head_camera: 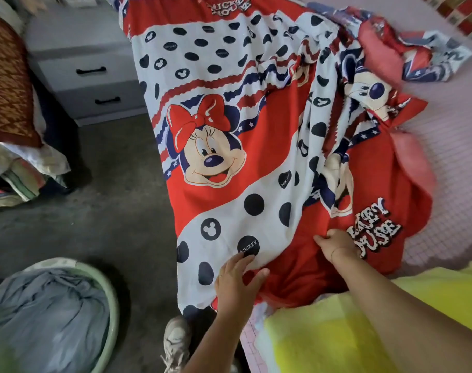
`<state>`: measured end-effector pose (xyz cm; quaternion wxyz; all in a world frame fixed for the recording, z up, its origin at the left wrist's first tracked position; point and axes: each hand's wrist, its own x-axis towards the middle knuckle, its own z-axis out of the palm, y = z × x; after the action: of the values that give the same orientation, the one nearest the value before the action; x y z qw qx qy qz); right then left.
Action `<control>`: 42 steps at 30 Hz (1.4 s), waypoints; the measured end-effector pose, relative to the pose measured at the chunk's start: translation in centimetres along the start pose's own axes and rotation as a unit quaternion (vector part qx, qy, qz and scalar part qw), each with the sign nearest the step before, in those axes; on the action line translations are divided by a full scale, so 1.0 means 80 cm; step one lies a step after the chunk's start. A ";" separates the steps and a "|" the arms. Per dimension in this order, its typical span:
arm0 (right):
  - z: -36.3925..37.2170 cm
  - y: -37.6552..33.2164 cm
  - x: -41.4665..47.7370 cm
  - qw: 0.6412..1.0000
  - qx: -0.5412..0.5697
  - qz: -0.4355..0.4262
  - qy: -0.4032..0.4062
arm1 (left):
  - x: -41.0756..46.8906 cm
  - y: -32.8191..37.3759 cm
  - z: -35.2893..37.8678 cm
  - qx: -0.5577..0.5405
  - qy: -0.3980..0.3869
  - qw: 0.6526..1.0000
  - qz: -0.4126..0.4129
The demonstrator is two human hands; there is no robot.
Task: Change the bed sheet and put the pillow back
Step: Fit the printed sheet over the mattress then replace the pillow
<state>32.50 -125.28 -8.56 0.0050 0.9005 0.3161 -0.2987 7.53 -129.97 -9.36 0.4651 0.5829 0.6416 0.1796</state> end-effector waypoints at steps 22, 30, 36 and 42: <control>-0.060 0.030 -0.114 0.964 0.227 -0.095 0.096 | -0.041 0.037 -0.043 0.011 0.006 1.000 -0.009; -0.032 0.050 -0.202 0.953 0.247 -0.170 0.048 | -0.089 0.028 -0.055 -0.023 -0.009 1.000 -0.004; -0.018 0.063 -0.249 0.935 0.297 -0.174 0.087 | -0.132 -0.003 -0.058 -0.026 -0.037 0.999 0.002; -0.024 0.076 -0.285 0.926 0.311 -0.160 0.143 | -0.149 0.016 -0.060 -0.034 -0.067 0.997 0.026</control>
<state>22.84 -142.72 4.28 -0.3687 0.8272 0.3448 -0.2466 3.02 -139.05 -1.35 0.5218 0.5936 0.5874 0.1741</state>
